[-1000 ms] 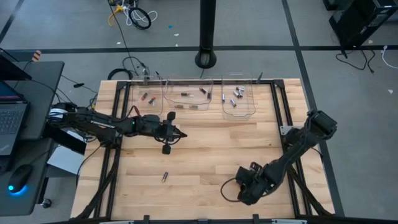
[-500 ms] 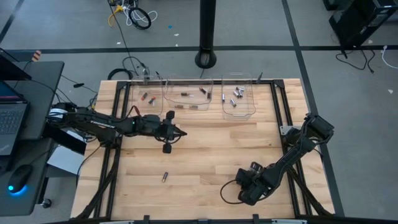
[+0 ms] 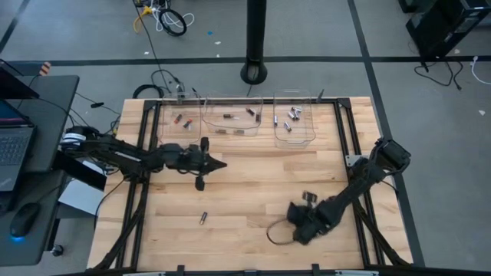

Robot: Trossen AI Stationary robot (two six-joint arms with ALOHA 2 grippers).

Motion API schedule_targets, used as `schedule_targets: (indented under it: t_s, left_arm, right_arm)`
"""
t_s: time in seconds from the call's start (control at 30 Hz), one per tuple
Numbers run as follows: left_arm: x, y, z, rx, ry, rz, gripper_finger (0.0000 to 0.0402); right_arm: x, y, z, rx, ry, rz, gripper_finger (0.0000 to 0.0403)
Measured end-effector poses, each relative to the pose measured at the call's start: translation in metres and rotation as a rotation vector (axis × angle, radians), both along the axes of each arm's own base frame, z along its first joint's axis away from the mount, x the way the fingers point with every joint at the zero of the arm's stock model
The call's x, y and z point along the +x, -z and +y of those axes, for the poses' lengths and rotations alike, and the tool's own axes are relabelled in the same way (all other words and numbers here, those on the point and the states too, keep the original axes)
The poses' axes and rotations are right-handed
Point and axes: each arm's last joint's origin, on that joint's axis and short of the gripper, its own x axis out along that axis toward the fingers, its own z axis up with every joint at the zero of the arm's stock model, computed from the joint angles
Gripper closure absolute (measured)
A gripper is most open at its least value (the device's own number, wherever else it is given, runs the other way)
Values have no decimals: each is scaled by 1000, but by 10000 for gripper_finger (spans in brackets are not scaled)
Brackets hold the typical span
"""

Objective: Sort batteries
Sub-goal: Put the orange battery into the left transparent bin

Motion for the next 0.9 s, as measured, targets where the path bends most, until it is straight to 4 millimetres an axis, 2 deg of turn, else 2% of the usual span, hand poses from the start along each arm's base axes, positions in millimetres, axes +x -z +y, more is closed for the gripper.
schedule_targets:
  t_s: [0.17,0.27,0.4,0.57,0.73,0.9]
  left_arm:
    - [-8,-1,-2,-47,15,-86,392]
    - [-7,-1,-4,-54,27,-82,381]
    - [-5,-4,-8,-52,45,-88,358]
    - [-5,-5,-13,-28,63,-96,314]
    - [-5,-7,-14,-28,66,-115,260]
    - [-5,-10,-14,-35,82,-143,222]
  right_arm:
    - [20,-19,-25,-146,-28,-175,344]
    - [44,-26,-42,-201,-46,-306,344]
    - [75,-38,-65,-241,-79,-471,344]
    - [99,-52,-89,-311,-126,-629,344]
    - [115,-72,-97,-357,-170,-827,344]
    - [122,-88,-97,-357,-254,-989,344]
